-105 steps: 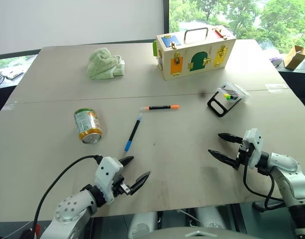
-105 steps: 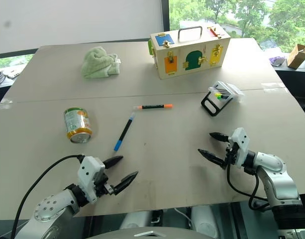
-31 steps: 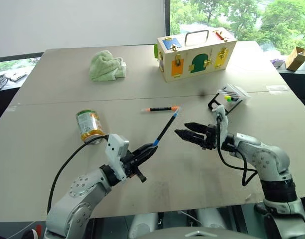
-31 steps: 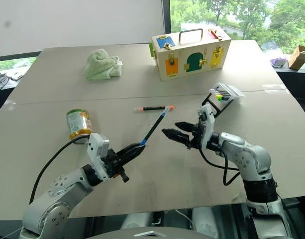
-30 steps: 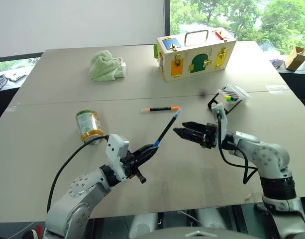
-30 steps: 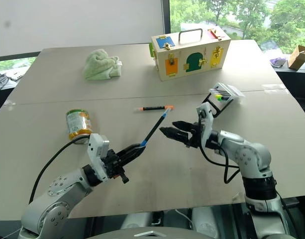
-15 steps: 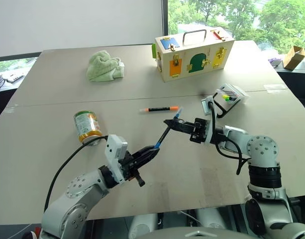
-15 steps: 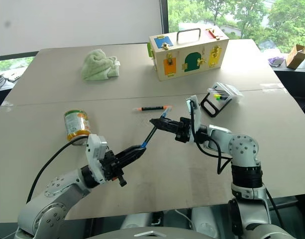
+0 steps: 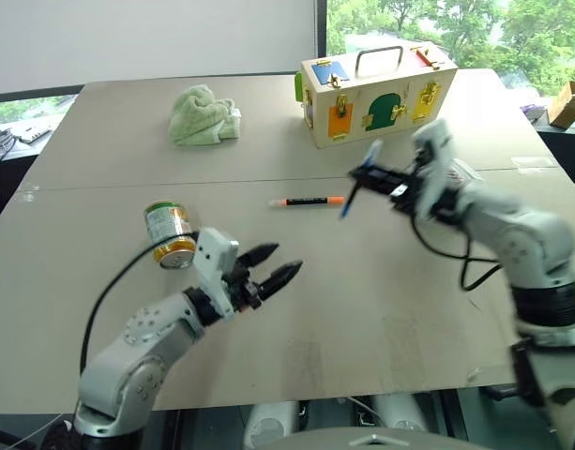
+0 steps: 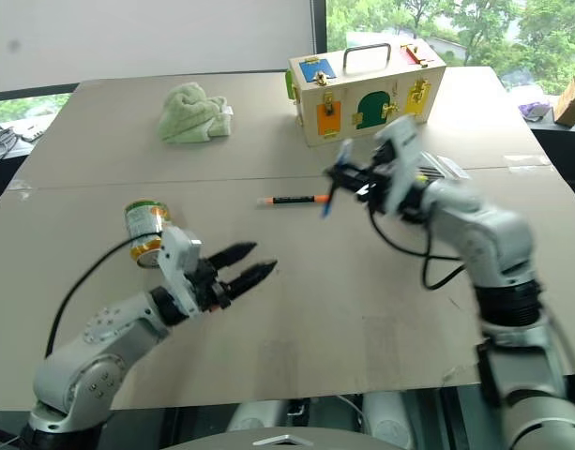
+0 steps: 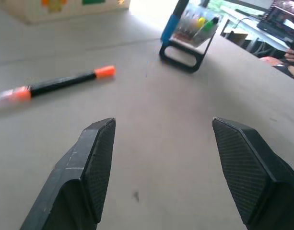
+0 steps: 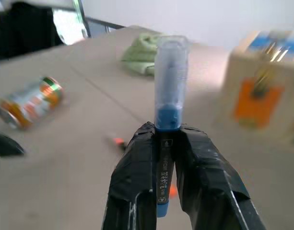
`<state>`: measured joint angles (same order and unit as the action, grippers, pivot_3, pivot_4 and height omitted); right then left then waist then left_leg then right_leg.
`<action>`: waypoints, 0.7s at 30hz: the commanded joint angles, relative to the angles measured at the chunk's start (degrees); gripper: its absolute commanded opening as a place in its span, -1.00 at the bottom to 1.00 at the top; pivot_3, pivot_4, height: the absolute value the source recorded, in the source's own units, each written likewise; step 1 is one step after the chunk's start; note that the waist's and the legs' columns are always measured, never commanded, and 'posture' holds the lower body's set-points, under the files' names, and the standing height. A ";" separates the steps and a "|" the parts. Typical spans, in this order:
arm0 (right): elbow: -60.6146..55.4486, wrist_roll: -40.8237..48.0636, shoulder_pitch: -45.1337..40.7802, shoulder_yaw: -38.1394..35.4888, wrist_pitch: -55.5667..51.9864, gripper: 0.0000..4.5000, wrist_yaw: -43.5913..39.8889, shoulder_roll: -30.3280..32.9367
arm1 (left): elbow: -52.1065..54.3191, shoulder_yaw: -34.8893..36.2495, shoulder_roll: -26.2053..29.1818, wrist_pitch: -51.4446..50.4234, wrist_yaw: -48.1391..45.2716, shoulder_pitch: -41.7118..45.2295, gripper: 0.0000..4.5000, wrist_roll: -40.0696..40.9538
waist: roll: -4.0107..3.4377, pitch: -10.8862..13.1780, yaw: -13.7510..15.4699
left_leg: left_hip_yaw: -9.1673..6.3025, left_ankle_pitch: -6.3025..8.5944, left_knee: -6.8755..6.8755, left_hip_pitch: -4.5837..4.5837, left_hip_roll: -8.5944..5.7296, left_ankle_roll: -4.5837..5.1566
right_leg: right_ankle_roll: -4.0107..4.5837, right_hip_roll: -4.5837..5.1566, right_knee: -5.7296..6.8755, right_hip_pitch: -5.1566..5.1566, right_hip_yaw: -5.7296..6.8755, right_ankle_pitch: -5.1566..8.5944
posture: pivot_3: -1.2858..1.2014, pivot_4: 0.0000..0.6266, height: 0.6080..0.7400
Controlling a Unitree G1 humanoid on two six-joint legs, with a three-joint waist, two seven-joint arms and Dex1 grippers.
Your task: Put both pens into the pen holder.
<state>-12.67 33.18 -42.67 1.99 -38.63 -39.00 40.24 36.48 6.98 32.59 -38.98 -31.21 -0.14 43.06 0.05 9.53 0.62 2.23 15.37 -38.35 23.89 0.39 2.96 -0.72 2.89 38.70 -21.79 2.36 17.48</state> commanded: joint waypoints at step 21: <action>10.60 -22.64 -1.86 3.31 22.22 -0.80 -15.67 11.27 | 3.67 -1.63 6.95 -2.42 -3.66 8.92 0.46 -0.34 | 0.25 0.18 -1.03 | 0.02 -0.03 0.00 -0.08 0.13 -0.05 | 0.00 -0.08 -0.11 0.13 -0.06 0.00 | 0.03 -0.52 1.00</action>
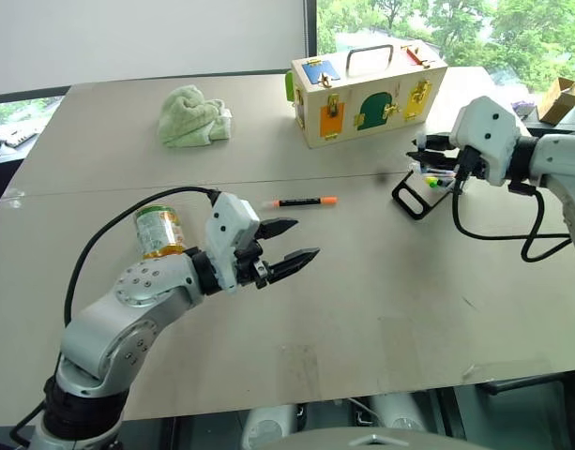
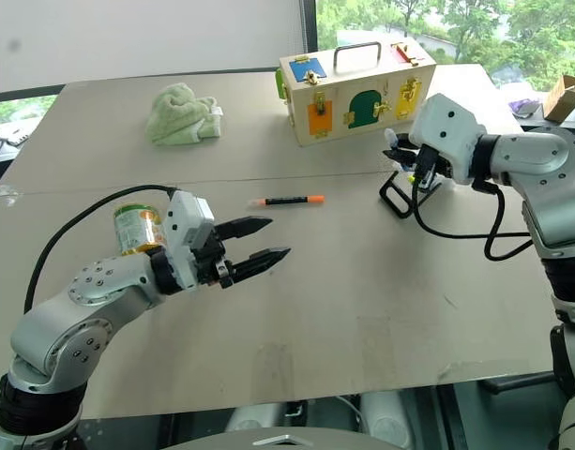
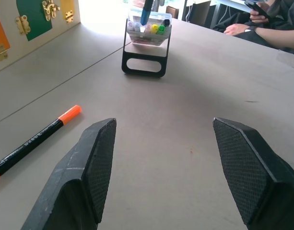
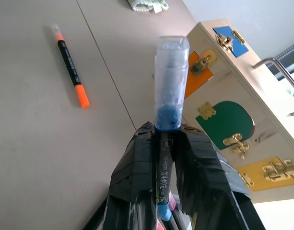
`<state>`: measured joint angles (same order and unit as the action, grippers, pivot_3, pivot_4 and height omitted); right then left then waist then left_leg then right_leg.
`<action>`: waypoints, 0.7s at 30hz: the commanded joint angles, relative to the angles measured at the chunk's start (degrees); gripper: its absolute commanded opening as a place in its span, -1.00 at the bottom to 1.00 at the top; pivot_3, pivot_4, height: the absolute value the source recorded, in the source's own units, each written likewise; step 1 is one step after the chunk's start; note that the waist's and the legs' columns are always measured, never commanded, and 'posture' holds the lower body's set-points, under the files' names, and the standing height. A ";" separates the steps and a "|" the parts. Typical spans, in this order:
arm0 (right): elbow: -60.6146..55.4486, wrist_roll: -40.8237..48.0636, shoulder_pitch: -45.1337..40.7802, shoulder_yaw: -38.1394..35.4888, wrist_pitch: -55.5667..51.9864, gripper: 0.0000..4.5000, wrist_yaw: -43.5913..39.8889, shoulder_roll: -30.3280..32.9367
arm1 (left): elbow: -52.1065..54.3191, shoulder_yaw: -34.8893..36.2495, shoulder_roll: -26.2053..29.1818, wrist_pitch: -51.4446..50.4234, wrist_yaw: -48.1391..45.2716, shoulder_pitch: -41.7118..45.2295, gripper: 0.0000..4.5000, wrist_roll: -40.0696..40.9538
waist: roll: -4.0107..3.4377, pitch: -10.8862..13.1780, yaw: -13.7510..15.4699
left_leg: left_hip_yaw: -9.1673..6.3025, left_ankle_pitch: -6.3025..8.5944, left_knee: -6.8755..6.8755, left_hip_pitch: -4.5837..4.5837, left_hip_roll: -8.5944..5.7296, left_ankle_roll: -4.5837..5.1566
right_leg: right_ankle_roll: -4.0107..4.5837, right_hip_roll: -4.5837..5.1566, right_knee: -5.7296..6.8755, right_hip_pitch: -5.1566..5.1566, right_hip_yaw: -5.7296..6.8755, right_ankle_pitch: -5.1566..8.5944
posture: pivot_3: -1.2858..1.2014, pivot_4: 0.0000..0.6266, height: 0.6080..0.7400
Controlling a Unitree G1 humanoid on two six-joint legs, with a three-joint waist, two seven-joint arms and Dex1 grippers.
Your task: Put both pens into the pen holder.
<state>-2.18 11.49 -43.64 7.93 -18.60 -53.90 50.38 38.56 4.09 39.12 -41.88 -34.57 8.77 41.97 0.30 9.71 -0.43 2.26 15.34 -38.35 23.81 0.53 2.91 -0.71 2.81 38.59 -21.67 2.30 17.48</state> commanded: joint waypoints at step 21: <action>1.77 -5.68 1.10 -2.61 4.61 -0.37 -2.99 1.41 | 1.07 1.28 -0.32 1.50 -0.79 0.11 0.48 0.29 | 0.00 0.00 0.03 | 0.00 -0.02 -0.07 -0.02 0.00 -0.03 | 0.00 -0.01 0.13 0.00 0.01 0.00 | 0.03 -0.52 1.00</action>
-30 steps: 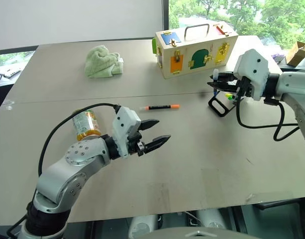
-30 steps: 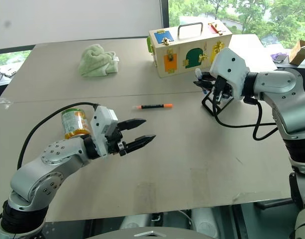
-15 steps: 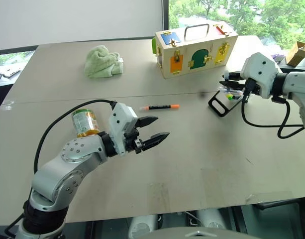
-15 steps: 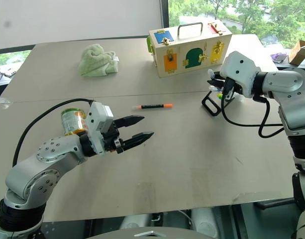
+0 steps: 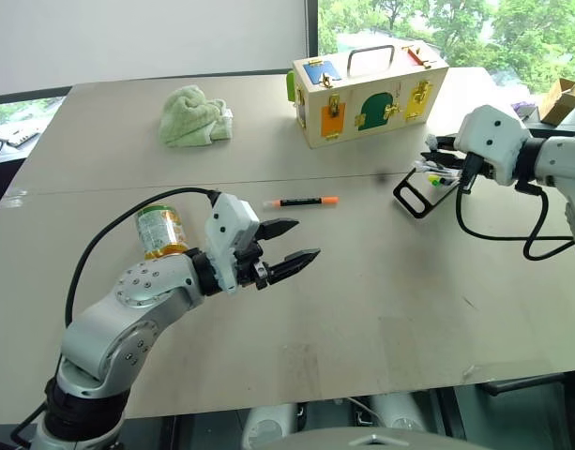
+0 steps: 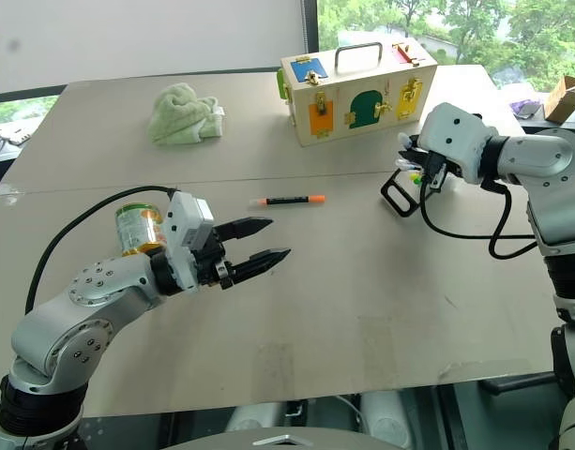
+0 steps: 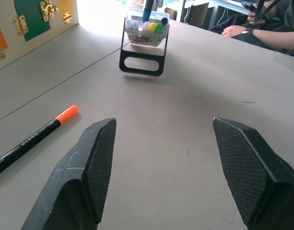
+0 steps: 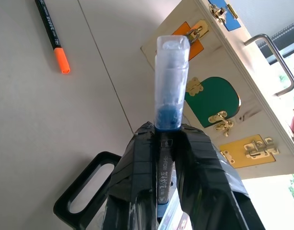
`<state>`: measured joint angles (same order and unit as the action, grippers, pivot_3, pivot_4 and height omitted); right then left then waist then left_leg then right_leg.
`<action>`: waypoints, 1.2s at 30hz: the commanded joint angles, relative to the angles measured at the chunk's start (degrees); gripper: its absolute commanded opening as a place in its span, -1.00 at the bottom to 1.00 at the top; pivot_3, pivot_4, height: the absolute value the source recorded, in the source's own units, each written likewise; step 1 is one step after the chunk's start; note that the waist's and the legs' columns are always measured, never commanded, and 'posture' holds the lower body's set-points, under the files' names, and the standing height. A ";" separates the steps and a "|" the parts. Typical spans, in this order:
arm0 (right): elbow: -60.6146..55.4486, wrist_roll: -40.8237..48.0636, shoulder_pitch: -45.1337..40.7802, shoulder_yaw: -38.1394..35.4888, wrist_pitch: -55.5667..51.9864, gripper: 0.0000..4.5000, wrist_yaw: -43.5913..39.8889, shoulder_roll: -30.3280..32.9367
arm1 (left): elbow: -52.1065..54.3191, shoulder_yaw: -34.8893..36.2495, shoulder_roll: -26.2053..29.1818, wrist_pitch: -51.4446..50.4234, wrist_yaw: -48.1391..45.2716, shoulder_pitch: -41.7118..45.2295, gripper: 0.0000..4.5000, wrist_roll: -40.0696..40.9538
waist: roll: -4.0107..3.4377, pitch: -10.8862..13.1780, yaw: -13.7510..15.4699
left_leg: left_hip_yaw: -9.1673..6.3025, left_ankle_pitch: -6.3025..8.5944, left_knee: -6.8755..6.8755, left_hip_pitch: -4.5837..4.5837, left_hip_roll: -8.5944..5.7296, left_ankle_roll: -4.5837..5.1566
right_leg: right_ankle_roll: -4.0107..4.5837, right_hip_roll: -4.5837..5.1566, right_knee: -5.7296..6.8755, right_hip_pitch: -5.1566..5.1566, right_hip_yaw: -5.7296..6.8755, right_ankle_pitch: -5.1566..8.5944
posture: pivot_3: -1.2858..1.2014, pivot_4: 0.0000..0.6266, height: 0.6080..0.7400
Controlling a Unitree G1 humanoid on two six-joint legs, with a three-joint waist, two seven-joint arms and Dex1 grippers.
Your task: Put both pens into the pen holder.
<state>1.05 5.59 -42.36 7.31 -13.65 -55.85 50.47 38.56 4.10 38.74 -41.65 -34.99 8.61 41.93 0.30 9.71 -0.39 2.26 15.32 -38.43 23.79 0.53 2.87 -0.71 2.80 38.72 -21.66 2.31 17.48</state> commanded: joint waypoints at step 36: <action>-26.64 26.14 36.24 -11.79 -17.82 0.97 7.32 -14.92 | -83.10 -16.84 -13.05 38.83 -15.42 34.88 0.48 -38.93 | 0.21 -0.16 1.16 | -0.07 -0.02 -0.31 -0.05 -0.05 -0.03 | -0.05 -0.12 0.30 0.04 0.05 -0.03 | 0.03 -0.52 1.00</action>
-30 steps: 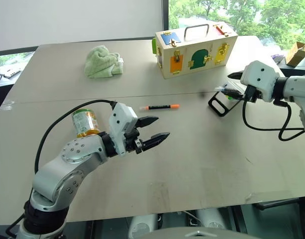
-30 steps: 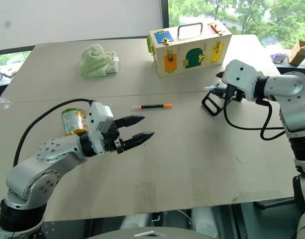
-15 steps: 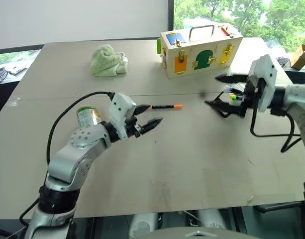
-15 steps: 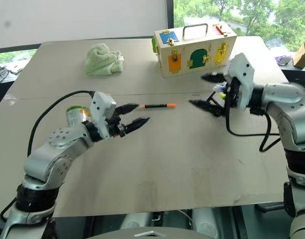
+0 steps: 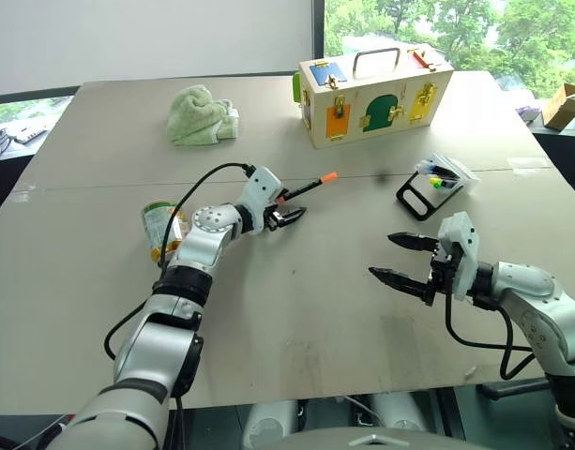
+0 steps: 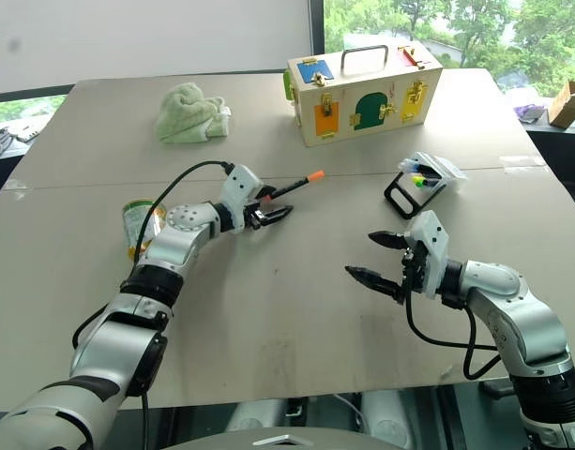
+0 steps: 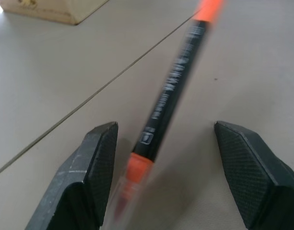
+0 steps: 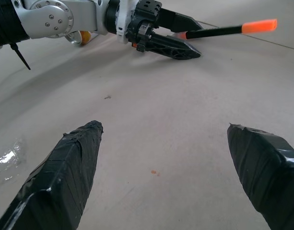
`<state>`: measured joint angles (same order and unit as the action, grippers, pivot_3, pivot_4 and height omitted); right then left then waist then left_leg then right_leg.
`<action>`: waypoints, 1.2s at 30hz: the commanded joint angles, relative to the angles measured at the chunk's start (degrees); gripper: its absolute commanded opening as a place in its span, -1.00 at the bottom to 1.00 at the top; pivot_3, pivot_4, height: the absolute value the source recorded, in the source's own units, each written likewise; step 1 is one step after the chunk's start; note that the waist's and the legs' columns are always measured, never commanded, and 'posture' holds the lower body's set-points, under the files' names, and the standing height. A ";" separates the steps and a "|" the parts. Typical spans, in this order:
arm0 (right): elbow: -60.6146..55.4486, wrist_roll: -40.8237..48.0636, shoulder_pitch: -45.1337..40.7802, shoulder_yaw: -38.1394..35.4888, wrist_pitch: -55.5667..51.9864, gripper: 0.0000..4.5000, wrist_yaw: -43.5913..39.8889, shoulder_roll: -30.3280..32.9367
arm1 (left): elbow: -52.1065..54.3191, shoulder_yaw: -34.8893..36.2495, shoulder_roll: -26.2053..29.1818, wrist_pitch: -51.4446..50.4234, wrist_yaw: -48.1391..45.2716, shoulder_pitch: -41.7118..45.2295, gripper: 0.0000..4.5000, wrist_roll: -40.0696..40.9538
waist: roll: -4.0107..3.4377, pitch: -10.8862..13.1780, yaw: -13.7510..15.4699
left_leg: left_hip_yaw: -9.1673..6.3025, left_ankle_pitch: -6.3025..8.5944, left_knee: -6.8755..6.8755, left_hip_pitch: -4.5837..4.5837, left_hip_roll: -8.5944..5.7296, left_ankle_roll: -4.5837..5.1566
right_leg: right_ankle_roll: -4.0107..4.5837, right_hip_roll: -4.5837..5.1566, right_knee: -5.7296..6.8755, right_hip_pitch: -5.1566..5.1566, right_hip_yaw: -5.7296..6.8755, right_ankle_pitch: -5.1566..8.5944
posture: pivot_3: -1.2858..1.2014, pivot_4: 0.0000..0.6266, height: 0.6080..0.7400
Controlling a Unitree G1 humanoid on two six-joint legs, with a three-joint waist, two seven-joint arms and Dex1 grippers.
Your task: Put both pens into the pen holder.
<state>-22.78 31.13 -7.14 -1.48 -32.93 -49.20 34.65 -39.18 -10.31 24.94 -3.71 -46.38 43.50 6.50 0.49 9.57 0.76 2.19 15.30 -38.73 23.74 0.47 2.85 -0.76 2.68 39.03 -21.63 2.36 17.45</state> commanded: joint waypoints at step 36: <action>4.86 30.46 -20.77 -8.30 -15.58 0.99 16.69 -16.68 | 53.13 14.73 1.08 -39.50 -6.34 -20.20 -0.99 38.96 | 0.16 -0.01 -1.14 | -0.11 0.01 -0.51 -0.05 0.03 0.01 | 0.03 0.08 0.79 -0.03 -0.05 0.00 | 0.03 -0.52 1.00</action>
<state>-17.05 59.24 -26.73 -8.49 -48.66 -32.97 18.37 12.17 4.64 25.89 -43.62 -52.72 22.52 45.04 0.65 9.55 -0.38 2.08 15.31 -39.24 23.71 0.48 2.86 -0.73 2.77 39.78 -21.66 2.30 17.45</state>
